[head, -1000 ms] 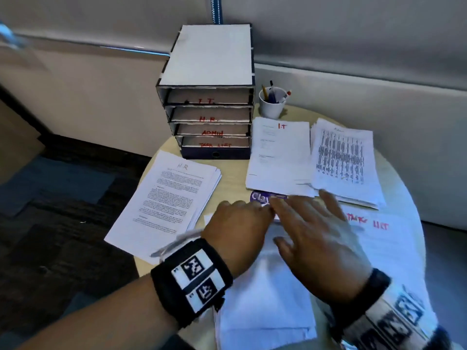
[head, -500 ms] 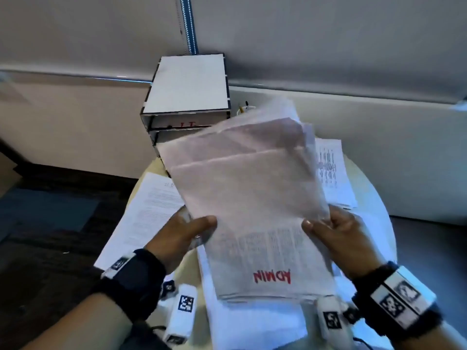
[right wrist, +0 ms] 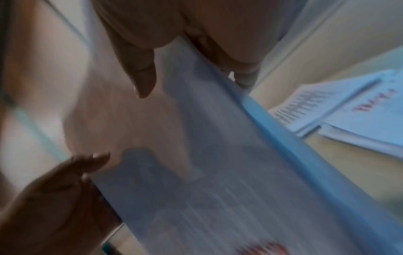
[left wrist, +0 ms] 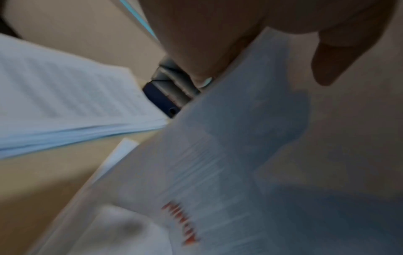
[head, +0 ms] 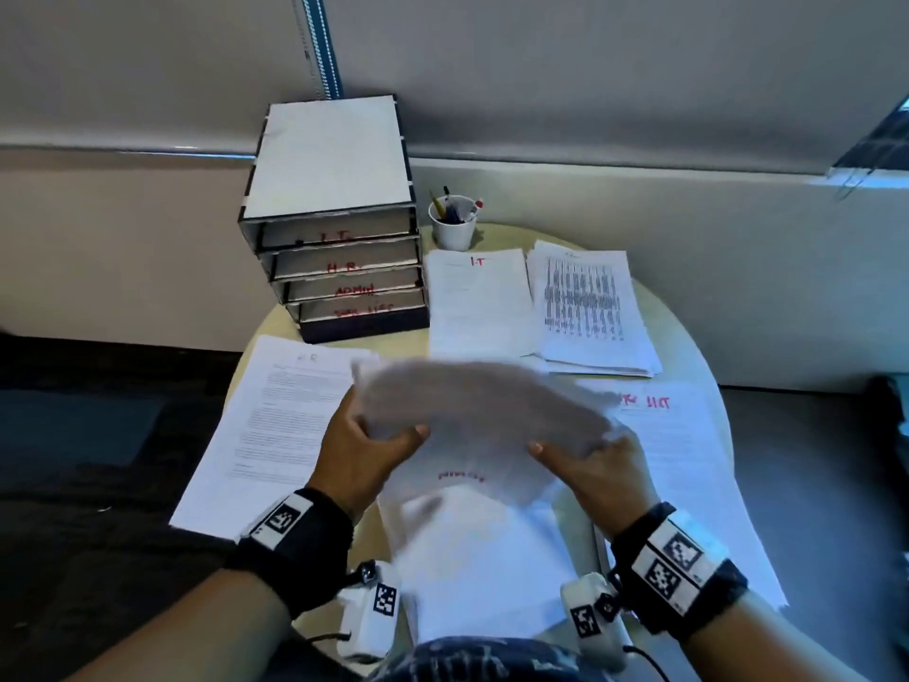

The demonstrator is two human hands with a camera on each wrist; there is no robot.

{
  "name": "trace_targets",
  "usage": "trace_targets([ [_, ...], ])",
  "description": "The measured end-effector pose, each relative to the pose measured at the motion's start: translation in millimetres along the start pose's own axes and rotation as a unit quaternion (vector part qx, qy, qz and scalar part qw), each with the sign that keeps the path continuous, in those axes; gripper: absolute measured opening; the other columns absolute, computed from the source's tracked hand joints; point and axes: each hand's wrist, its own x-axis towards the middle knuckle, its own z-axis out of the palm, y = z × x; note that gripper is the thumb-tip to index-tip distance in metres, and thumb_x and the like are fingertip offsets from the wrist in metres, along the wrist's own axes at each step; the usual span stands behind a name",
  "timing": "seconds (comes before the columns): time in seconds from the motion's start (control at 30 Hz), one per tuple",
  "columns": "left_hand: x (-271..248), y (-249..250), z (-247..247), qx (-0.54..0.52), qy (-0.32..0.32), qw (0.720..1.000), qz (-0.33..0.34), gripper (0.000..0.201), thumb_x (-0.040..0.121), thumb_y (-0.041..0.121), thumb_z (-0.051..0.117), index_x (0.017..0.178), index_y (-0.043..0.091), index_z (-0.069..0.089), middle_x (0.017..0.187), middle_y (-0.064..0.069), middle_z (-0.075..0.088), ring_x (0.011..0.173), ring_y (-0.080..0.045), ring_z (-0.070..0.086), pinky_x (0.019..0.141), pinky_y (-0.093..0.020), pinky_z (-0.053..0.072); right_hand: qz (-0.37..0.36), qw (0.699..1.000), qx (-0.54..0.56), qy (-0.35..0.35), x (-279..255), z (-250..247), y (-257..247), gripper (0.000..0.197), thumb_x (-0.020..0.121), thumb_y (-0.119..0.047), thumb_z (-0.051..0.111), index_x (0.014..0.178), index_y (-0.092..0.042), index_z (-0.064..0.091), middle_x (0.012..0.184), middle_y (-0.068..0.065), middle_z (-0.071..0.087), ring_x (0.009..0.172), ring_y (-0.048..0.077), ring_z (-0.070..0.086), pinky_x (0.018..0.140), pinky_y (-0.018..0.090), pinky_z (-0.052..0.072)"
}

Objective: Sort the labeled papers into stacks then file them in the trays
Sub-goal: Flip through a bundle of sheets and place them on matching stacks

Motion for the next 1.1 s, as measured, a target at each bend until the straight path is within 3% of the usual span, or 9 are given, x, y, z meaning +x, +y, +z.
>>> trace_targets([
  [0.1, 1, -15, 3, 0.003, 0.007, 0.999, -0.053, 0.07, 0.057, 0.038, 0.079, 0.121, 0.013, 0.064, 0.11, -0.004, 0.073, 0.105, -0.023, 0.068, 0.09, -0.05, 0.057, 0.009, 0.999, 0.033, 0.005, 0, 8, 6, 0.029, 0.07, 0.01, 0.079, 0.091, -0.008, 0.073, 0.078, -0.006, 0.075, 0.074, 0.006, 0.068, 0.065, 0.018, 0.053],
  [0.2, 4, -15, 13, 0.01, 0.013, 0.999, -0.045, 0.05, 0.067, 0.021, 0.072, 0.117, 0.016, 0.068, 0.105, -0.002, 0.075, 0.1, -0.023, 0.071, 0.087, -0.051, 0.058, 0.048, 0.996, 0.06, 0.036, 5, 22, 6, 0.026, 0.074, 0.007, 0.074, 0.083, -0.017, 0.072, 0.072, -0.014, 0.075, 0.068, 0.003, 0.07, 0.061, 0.018, 0.052],
  [0.4, 4, -1, 6, -0.048, 0.012, 0.999, -0.004, 0.048, 0.068, 0.003, 0.057, 0.114, 0.008, 0.068, 0.1, -0.01, 0.075, 0.089, -0.019, 0.07, 0.073, -0.032, 0.06, 0.005, 0.995, 0.07, 0.067, 8, 20, 2, 0.026, 0.074, 0.001, 0.079, 0.097, -0.009, 0.074, 0.089, -0.001, 0.077, 0.081, 0.016, 0.073, 0.069, 0.027, 0.057],
  [0.5, 6, -18, 3, -0.006, 0.015, 0.999, -0.046, 0.045, 0.065, 0.015, 0.059, 0.109, 0.015, 0.068, 0.098, -0.009, 0.073, 0.092, -0.024, 0.068, 0.08, -0.045, 0.059, 0.042, 0.997, 0.041, 0.052, 7, 23, 21, 0.029, 0.072, 0.003, 0.078, 0.095, -0.013, 0.072, 0.084, -0.006, 0.075, 0.079, 0.014, 0.072, 0.062, 0.017, 0.053],
  [0.57, 7, -25, 8, 0.013, 0.038, 0.996, -0.077, 0.041, 0.064, 0.023, 0.062, 0.104, 0.021, 0.067, 0.096, -0.007, 0.072, 0.092, -0.029, 0.066, 0.085, -0.055, 0.057, 0.07, 0.995, 0.019, 0.062, 9, 31, 31, 0.024, 0.072, 0.002, 0.077, 0.092, -0.011, 0.072, 0.08, -0.002, 0.074, 0.081, 0.022, 0.071, 0.065, 0.023, 0.054],
  [0.73, 9, -14, 11, -0.027, 0.045, 0.997, -0.053, 0.033, 0.068, 0.015, 0.061, 0.1, 0.018, 0.069, 0.092, -0.009, 0.073, 0.091, -0.03, 0.067, 0.079, -0.044, 0.057, 0.052, 0.994, 0.053, 0.077, 16, 31, 25, 0.014, 0.076, 0.0, 0.075, 0.087, -0.008, 0.073, 0.075, -0.004, 0.075, 0.07, 0.012, 0.07, 0.06, 0.021, 0.054],
  [0.9, 8, -31, 14, -0.01, 0.077, 0.992, -0.101, 0.04, 0.063, 0.022, 0.061, 0.103, 0.02, 0.067, 0.095, -0.005, 0.072, 0.097, -0.033, 0.065, 0.09, -0.055, 0.054, 0.086, 0.994, 0.03, 0.054, 16, 36, 35, 0.021, 0.073, 0.002, 0.076, 0.09, -0.011, 0.072, 0.079, 0.0, 0.074, 0.072, 0.017, 0.069, 0.065, 0.028, 0.054],
  [1.0, 7, -18, 21, -0.016, 0.081, 0.995, -0.062, 0.035, 0.067, 0.016, 0.057, 0.101, 0.02, 0.066, 0.093, -0.007, 0.071, 0.094, -0.032, 0.064, 0.086, -0.048, 0.054, 0.061, 0.995, 0.016, 0.071, 18, 33, 28, 0.01, 0.072, 0.001, 0.075, 0.076, -0.007, 0.072, 0.066, -0.003, 0.071, 0.062, 0.014, 0.063, 0.057, 0.028, 0.051],
  [1.1, 8, -7, 12, -0.04, 0.062, 0.997, 0.005, 0.029, 0.07, 0.016, 0.057, 0.098, 0.01, 0.065, 0.094, -0.022, 0.066, 0.088, -0.036, 0.062, 0.075, -0.043, 0.051, 0.021, 0.996, 0.051, 0.069, 15, 15, 16, 0.012, 0.075, 0.004, 0.075, 0.075, -0.009, 0.073, 0.072, -0.006, 0.075, 0.067, 0.012, 0.068, 0.06, 0.023, 0.055],
])
